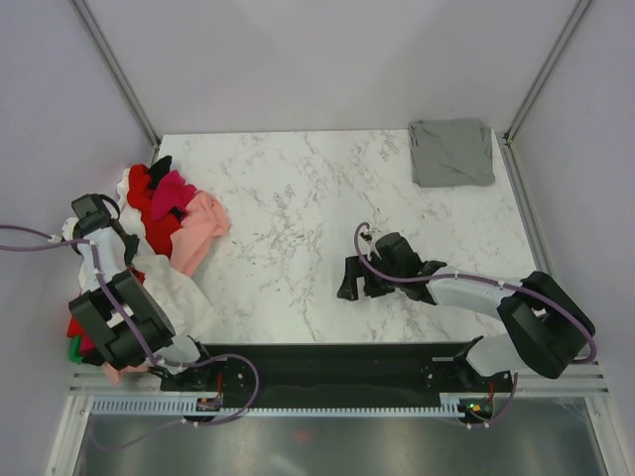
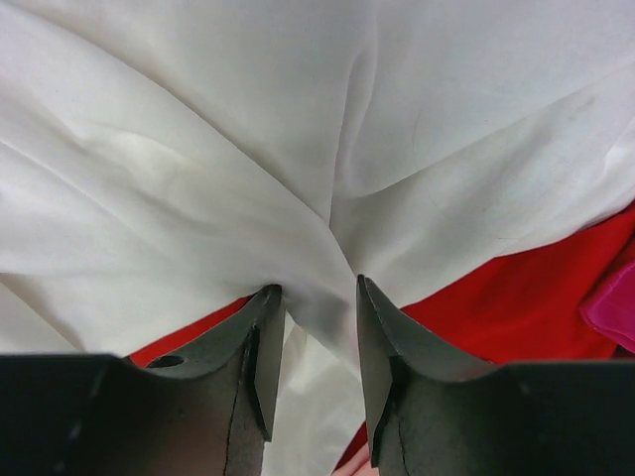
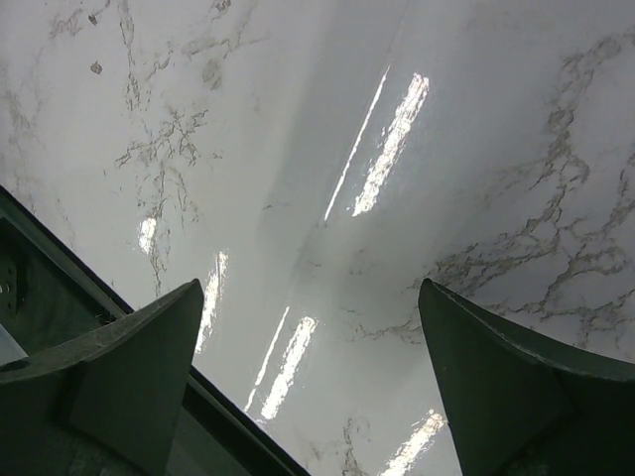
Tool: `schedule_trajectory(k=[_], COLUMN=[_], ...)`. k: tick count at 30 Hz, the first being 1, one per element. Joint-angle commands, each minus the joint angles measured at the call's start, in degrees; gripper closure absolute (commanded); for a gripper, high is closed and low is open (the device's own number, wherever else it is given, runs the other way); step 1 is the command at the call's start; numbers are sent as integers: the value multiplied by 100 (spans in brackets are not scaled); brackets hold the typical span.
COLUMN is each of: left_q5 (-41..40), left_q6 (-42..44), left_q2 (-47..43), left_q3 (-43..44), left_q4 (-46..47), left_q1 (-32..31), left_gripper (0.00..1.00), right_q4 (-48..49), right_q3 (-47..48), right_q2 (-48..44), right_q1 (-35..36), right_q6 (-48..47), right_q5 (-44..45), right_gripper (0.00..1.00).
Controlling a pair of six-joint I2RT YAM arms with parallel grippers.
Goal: Fold and stack the t-shirts
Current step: Grab the tshirt from the pile, then move the tshirt to the center of the board
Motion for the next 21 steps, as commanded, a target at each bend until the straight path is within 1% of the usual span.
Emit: schedule_trajectory(k=[1, 3, 6, 7, 9, 10, 11, 12, 13, 14, 15, 16, 18, 19, 20, 21], left_q5=[108, 126, 319, 520, 662, 393, 172, -265, -443, -541, -551, -429, -131, -7, 151, 283], left_q6=[-157, -201, -193, -175, -61, -69, -104, -113, -131, -183, -201, -227, -254, -202, 25, 184], left_q2=[-12, -56, -118, -100, -205, -327, -720, -889, -1065, -1267, -1313, -1339, -1313, -1278, -1199, -1138], left_q3=[66, -30, -197, -137, 73, 344, 495, 662, 1029, 1224, 1426, 1846, 2244, 2628, 2824, 3008], left_q4=[193, 219, 351, 368, 273, 107, 61, 44, 35, 26, 35, 9, 34, 61, 104, 122], left_q1=[-33, -33, -24, -24, -120, -477, -742, -1049, -1705, -1999, -2263, -2692, -3081, -3474, -3774, -4012], left_gripper=[59, 58, 92, 98, 98, 98, 98, 98, 98, 98, 98, 98, 98, 98, 98, 98], right_q4=[-238, -238, -229, -238, -229, -229, -220, -194, -176, -176, -176, -176, -185, -228, -299, -578], right_q3=[19, 36, 36, 36, 36, 28, 1, -16, -43, -86, -113, -139, -210, -219, -219, -166], right_q2=[171, 198, 198, 206, 189, 171, 119, 92, 57, -47, -109, -180, -434, -566, -915, -1145], right_q1=[-13, -22, -13, -13, -13, -13, -13, -13, -13, -13, -13, -22, -31, -48, -66, -57], right_q6=[-117, -125, -126, -117, -117, -125, -99, -99, -90, -64, -64, -55, -38, -29, -11, -11], right_q5=[-37, -55, -55, -55, -55, -55, -46, -38, -20, -3, 15, 76, 120, 164, 365, 506], right_gripper=[2, 2, 2, 2, 2, 2, 2, 2, 2, 2, 2, 2, 2, 2, 2, 2])
